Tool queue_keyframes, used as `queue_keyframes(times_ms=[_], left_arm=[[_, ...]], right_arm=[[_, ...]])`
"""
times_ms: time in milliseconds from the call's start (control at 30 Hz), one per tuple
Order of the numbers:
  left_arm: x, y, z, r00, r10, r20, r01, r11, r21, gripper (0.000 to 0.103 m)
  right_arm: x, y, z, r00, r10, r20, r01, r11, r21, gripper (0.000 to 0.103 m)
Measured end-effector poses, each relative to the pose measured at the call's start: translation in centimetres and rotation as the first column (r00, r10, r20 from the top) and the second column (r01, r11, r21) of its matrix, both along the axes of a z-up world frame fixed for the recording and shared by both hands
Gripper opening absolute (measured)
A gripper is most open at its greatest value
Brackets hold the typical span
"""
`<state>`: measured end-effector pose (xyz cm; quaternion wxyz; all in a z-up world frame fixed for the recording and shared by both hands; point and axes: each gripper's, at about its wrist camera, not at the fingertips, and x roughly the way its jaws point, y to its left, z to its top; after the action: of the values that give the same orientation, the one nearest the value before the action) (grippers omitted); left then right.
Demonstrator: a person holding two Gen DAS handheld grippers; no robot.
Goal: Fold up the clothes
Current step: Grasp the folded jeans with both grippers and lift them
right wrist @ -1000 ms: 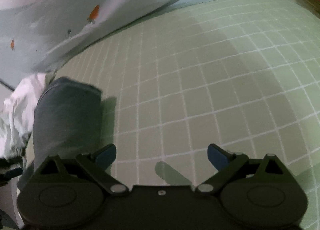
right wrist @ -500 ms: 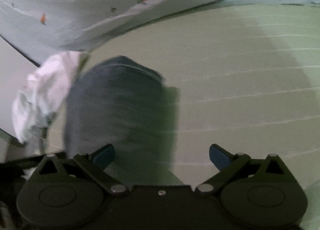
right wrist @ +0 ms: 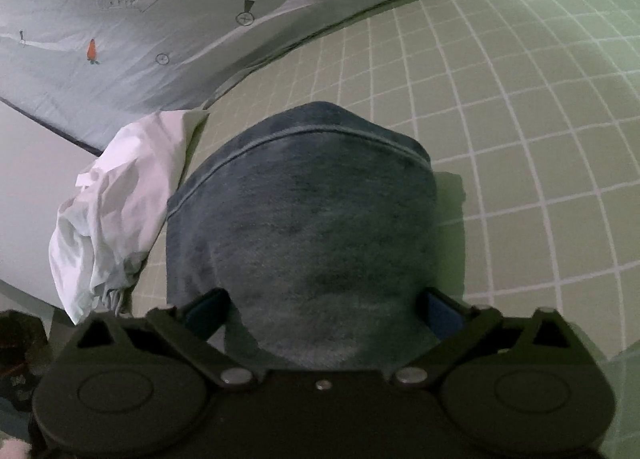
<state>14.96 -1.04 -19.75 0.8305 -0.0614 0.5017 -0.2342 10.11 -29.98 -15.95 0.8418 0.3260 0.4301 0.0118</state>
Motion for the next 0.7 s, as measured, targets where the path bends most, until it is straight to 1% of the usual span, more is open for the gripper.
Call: queue_keyframes(times_ms=[33, 67, 100, 133, 167, 233, 300, 400, 467, 600, 700], left_arm=[[-0.2, 0.0, 0.1, 1.0, 0.008, 0.006, -0.008, 1.0, -0.005, 0.041], [-0.5, 0.0, 0.2, 1.0, 0.017, 0.013, -0.017, 1.0, -0.01, 0.035], [-0.7, -0.1, 0.3, 1.0, 0.025, 0.019, -0.025, 1.0, -0.016, 0.029], [-1.0, -0.1, 0.8, 0.999, 0.035, 0.027, -0.034, 0.999, -0.016, 0.025], [-1.5, -0.4, 1.4, 0.998, 0.034, 0.046, -0.033, 0.999, -0.01, 0.024], [-2.4, -1.1, 2.6, 0.996, 0.03, 0.085, -0.03, 1.0, 0.003, 0.022], [-3.5, -2.1, 4.1, 0.993, 0.012, 0.116, -0.011, 1.0, -0.002, 0.021], [-5.3, -3.9, 5.8, 0.993, -0.007, 0.121, 0.013, 0.999, -0.045, 0.019], [-6.8, -5.7, 6.6, 0.991, -0.031, 0.132, 0.038, 0.998, -0.057, 0.018], [-10.0, -10.2, 8.1, 0.983, -0.093, 0.158, 0.105, 0.992, -0.066, 0.018], [-12.6, -14.5, 9.2, 0.972, -0.15, 0.181, 0.164, 0.984, -0.066, 0.018]], right_arm=[[-0.2, 0.1, 0.3, 1.0, 0.007, 0.01, -0.006, 1.0, -0.011, 0.072], [-0.3, 0.2, 0.6, 1.0, 0.013, 0.019, -0.013, 1.0, -0.023, 0.061], [-0.6, 0.3, 1.0, 0.999, 0.021, 0.03, -0.02, 0.999, -0.036, 0.057], [-0.9, 0.4, 1.4, 0.999, 0.027, 0.041, -0.025, 0.998, -0.049, 0.05], [-1.2, 0.4, 1.8, 0.998, 0.032, 0.053, -0.029, 0.998, -0.059, 0.043], [-1.9, 0.1, 2.7, 0.997, 0.032, 0.074, -0.028, 0.998, -0.056, 0.036], [-2.7, -0.6, 3.5, 0.996, 0.02, 0.09, -0.016, 0.999, -0.051, 0.035], [-4.8, -2.3, 4.4, 0.994, -0.014, 0.106, 0.018, 0.999, -0.045, 0.034], [-6.7, -3.7, 5.1, 0.992, -0.035, 0.122, 0.041, 0.998, -0.046, 0.034], [-11.7, -7.1, 6.6, 0.986, -0.065, 0.156, 0.077, 0.995, -0.071, 0.034], [-15.8, -10.9, 7.5, 0.979, -0.108, 0.173, 0.121, 0.99, -0.067, 0.035]])
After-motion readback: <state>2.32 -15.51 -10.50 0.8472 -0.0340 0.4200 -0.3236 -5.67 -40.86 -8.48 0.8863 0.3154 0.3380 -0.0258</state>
